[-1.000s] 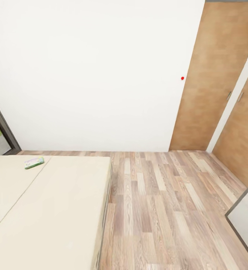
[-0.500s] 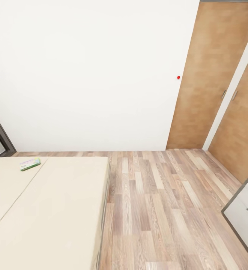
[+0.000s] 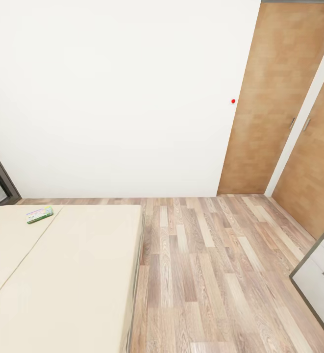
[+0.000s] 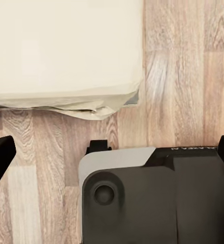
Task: Put all the toys in the child's room - the three board games (two on the bed and one on the table), the two jigsaw puzzles on the table, and the tennis ball on the table - inside the toy box on the table in the child's room.
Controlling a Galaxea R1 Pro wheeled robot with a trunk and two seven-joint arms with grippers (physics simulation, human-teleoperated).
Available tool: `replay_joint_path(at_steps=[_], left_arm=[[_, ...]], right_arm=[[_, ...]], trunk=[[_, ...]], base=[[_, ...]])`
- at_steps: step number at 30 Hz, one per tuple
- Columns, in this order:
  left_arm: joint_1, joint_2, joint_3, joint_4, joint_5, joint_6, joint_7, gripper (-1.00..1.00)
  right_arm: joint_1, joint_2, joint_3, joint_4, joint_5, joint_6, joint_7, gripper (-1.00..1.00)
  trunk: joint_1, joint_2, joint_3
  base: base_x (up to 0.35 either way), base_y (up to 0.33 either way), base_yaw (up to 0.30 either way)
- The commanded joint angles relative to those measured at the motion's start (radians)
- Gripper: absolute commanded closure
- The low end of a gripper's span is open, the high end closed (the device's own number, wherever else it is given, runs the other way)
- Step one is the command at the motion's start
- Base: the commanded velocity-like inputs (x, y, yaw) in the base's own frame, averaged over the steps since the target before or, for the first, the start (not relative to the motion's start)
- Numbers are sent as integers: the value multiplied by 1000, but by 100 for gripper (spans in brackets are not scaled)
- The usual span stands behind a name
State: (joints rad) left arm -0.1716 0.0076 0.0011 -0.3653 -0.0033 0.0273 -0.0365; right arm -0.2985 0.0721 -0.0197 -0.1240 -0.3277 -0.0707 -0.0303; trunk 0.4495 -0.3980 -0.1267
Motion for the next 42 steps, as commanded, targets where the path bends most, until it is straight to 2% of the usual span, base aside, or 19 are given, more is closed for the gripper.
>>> replay_joint_path(at_steps=[1, 4, 5, 8, 9, 12, 13, 14, 15, 18, 22, 27, 38, 40, 42], left_arm=[[-2, 11, 2, -45, 1, 53, -15, -100], [-4, 31, 9, -141, 3, 163, -31, -100], [-5, 44, 21, -223, 6, 251, -42, -100], [-6, 58, 55, -369, 18, 394, -60, -100], [-6, 64, 86, -475, 29, 490, -74, -100], [-6, 69, 143, -630, 44, 621, -93, -100], [-6, 70, 179, -722, 52, 695, -104, -100], [-6, 71, 195, -763, 55, 727, -108, -100], [-7, 71, 219, -836, 59, 781, -115, -100], [-8, 72, 245, -938, 63, 848, -121, -100], [-24, 73, 258, -992, 64, 880, -123, -100], [-42, 73, 263, -1020, 62, 893, -122, -100], [-53, 77, 267, -1030, 60, 881, -120, -100], [-54, 84, 268, -1030, 60, 881, -120, -100], [-54, 104, 269, -1031, 60, 880, -121, -100]], right_arm=[[-10, 0, -2, -3, -4, 33, -9, -100], [-41, 0, -2, -24, -5, 108, -31, -100], [-64, 0, -2, -55, -5, 169, -53, -100], [-96, 1, -3, -130, -6, 270, -95, -100], [-109, 2, -4, -198, -6, 341, -128, -100], [-119, 2, -5, -323, -8, 450, -184, -100], [-122, 3, -4, -412, -11, 517, -222, -100], [-123, 3, -4, -457, -12, 547, -240, -100], [-124, 4, -3, -541, -15, 602, -272, -100], [-123, 12, -2, -685, -18, 696, -311, -100], [-122, 22, -2, -780, -15, 780, -329, -100], [-122, 26, -2, -844, -15, 842, -335, -100], [-122, 28, -1, -881, -16, 868, -337, -100], [-122, 28, -2, -885, -17, 870, -336, -100], [-121, 25, -6, -889, -19, 871, -336, -100]], trunk=[[1, -2, -2], [1, -2, -2], [1, -2, -2], [1, -2, -2], [1, -2, -2], [1, -2, -2], [1, -2, -2], [1, -2, -2], [1, -2, -2], [1, -2, -2], [1, -2, -2], [1, -2, -2], [1, -2, -2], [1, -2, -2], [1, -2, -3]], base=[[0, 0, 0], [0, 0, 0], [0, 0, 0], [0, 0, 0], [0, 0, 0], [0, 0, 0], [0, 0, 0], [0, 0, 0], [0, 0, 0], [0, 0, 0], [0, 0, 0], [0, 0, 0], [0, 0, 0], [0, 0, 0], [0, 0, 0]])
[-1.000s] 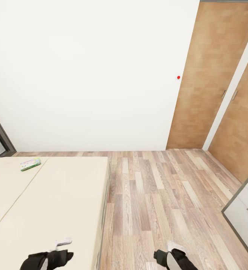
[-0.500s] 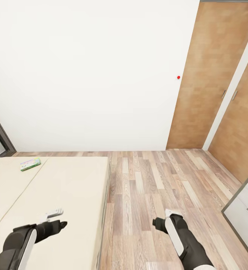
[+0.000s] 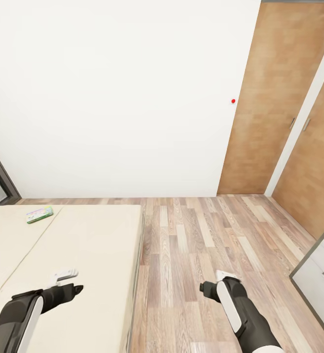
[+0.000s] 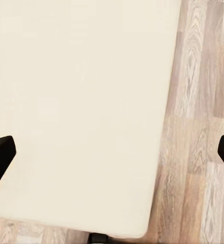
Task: Put all the toys in the child's room - the three board games (two on the bed and one on the table), the two jigsaw puzzles on the table, and the tennis ball on the table - inside the toy box on the table in the child's room.
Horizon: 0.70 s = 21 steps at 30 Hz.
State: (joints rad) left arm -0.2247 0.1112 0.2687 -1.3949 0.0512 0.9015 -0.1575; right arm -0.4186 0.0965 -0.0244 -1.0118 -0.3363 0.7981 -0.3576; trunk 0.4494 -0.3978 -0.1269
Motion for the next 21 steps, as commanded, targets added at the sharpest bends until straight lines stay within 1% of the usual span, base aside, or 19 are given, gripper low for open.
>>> replay_joint_path(at_steps=[1, 2, 3, 7, 12, 21], left_arm=[[-1, 9, 1, -1, 6, 6, -1, -100], [-1, 17, 2, -1, 6, 6, -2, -100], [-1, 33, 2, -1, 8, 6, -3, -100], [-1, 59, 3, -1, 9, 6, -4, -100], [-1, 68, 3, -1, 10, 8, -5, -100], [-1, 67, 2, -1, 10, 9, -5, -100]], right_arm=[[-1, -1, -3, -2, -12, 3, -8, -100], [-1, -2, -4, -3, -12, 3, -8, -100], [-1, -4, -6, -4, -13, 4, -7, -100], [-1, -2, -4, -4, -14, 5, -7, -100], [-1, 1, -2, -3, -14, 6, -8, -100], [-1, -8, -7, 2, -16, 6, -7, -100]], trunk=[[1, -2, -3], [1, -2, -4], [1, -2, -5], [1, -2, -10], [1, -2, -18], [1, -2, -33]], base=[[0, 0, 0], [0, 0, 0], [0, 0, 0], [0, 0, 0], [0, 0, 0], [0, 0, 0]])
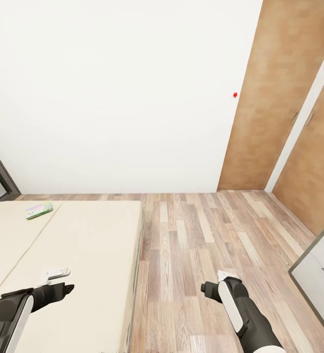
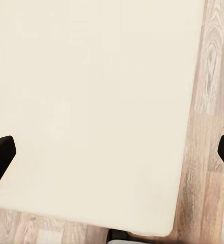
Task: Put all the toys in the child's room - the three board games (two on the bed and one on the table), the two jigsaw puzzles on the table, and the tennis ball on the table - inside the toy box on the table in the child's room.
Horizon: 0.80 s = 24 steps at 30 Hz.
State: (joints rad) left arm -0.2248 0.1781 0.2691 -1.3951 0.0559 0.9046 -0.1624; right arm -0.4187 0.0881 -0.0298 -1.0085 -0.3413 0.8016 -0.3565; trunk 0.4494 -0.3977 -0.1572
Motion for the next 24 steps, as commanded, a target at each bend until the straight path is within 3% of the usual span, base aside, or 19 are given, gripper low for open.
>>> replay_joint_path(at_steps=[1, 24], left_arm=[[-1, -1, 1, -1, 6, 5, 0, -100], [-1, -5, -5, -1, 7, 2, -2, -100]], right_arm=[[-1, 0, -1, -1, -11, 2, -9, -100], [6, -6, 7, 1, 6, -10, -11, -100]], trunk=[[1, -2, -4], [1, -2, -12]], base=[[0, 0, 0], [0, 2, 0]])
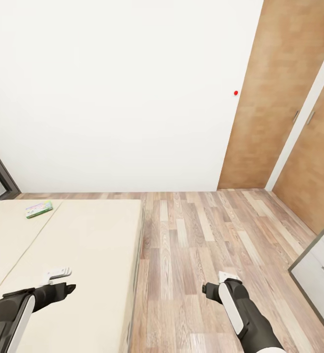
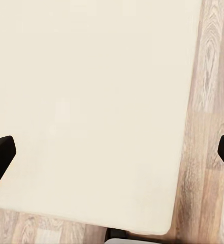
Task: Put all the toys in the child's room - the three board games (two on the bed and one on the table), the two jigsaw puzzles on the table, and the tennis ball on the table - inside the toy box on the table in the child's room.
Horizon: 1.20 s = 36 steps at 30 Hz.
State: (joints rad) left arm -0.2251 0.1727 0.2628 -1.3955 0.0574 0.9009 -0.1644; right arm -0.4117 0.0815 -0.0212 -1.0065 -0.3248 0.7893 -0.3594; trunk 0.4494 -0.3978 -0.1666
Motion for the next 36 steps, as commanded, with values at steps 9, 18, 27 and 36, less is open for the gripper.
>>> replay_joint_path(at_steps=[9, 18, 27, 36], left_arm=[[-1, 1, 1, 6, 6, 6, -1, -100], [-1, 1, 1, 7, 6, 6, 0, -100], [-1, 1, 1, 7, 6, 5, -1, -100], [-1, 2, 1, 7, 6, 4, -1, -100]], right_arm=[[1, 3, -1, -1, -12, 2, -10, -100], [1, 3, -1, -1, -12, 2, -9, -100], [1, 3, -1, 0, -16, 2, -6, -100], [1, 4, -2, 0, -18, 3, -5, -100]], trunk=[[1, -2, -2], [1, -2, -2], [1, -2, -2], [1, -2, -2]], base=[[0, 173, 0], [0, 273, 0], [0, 280, 0], [0, 279, 0]])
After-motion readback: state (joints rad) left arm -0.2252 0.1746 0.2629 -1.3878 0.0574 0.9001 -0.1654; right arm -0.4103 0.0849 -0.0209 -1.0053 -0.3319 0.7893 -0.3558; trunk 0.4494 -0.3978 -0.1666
